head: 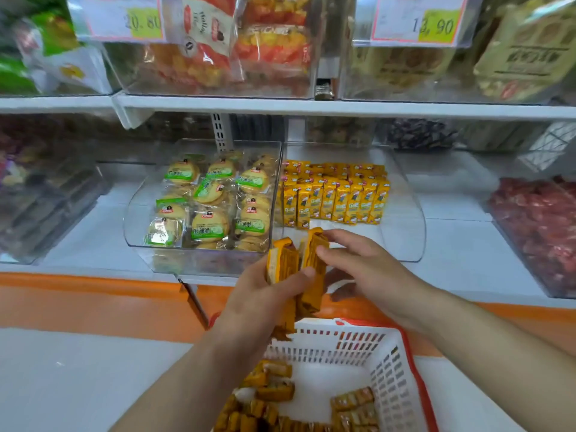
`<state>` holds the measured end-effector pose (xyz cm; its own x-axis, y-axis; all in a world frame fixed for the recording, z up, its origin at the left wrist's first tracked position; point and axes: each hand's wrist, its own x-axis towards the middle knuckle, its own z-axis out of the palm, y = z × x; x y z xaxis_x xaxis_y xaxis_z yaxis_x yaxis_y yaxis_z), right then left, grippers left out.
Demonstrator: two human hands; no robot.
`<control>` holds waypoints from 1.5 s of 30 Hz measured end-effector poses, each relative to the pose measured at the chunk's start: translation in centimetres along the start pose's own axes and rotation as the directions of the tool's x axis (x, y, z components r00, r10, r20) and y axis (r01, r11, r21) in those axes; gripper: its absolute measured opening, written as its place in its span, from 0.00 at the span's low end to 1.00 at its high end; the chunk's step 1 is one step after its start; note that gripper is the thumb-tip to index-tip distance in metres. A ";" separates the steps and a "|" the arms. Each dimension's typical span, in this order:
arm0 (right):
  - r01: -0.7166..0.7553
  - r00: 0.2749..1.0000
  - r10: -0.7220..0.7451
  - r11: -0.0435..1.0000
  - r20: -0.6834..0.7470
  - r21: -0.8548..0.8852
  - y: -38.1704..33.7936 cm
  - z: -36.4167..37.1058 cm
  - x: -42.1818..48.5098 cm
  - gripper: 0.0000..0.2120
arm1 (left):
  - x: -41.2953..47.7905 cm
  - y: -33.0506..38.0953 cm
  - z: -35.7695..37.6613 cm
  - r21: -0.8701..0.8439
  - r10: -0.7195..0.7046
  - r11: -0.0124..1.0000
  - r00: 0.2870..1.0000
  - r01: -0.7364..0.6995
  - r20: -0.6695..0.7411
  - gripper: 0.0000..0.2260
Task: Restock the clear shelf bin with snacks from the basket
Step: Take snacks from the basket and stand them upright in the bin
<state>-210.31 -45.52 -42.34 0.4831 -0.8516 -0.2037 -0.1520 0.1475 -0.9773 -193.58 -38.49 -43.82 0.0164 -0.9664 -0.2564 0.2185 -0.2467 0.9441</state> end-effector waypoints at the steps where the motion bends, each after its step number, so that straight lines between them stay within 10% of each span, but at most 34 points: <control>1: -0.010 1.000 0.010 0.999 0.005 0.034 0.2 -0.1 -0.2 0.10 | 0.0 -0.1 0.3 -0.005 0.000 1.000 1.000 0.000 0.011 0.12; 15: 0.030 0.985 -0.025 0.999 -0.168 0.028 0.5 -2.5 -0.6 0.29 | -0.8 -0.7 1.6 0.179 0.069 0.981 0.998 -0.069 0.008 0.13; 24: 0.093 0.995 -0.084 0.979 -0.053 0.184 -0.1 -1.4 -0.5 0.17 | -0.7 0.1 -0.1 0.140 0.127 0.985 0.979 -0.105 -0.157 0.13; 31: 0.180 0.928 -0.154 0.983 -0.340 0.046 -1.6 -3.1 3.3 0.15 | 0.1 0.9 -2.6 0.128 0.144 0.986 0.946 -0.111 -0.291 0.09; 40: -0.040 0.869 -0.262 0.809 -0.421 -0.586 0.9 -6.3 14.2 0.23 | 0.7 0.8 -4.3 0.135 0.173 0.980 0.966 -0.148 -0.194 0.21; 45: -0.085 0.855 -0.260 0.784 -0.450 -0.614 2.6 -6.5 17.6 0.19 | 0.7 0.9 -4.6 0.126 0.149 0.984 0.965 -0.124 -0.216 0.18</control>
<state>-207.75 -63.41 -48.10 0.0644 -0.9923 0.1060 -0.6901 -0.1210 -0.7135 -188.86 -39.10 -44.13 0.2593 -0.9538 -0.1515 0.0897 -0.1324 0.9871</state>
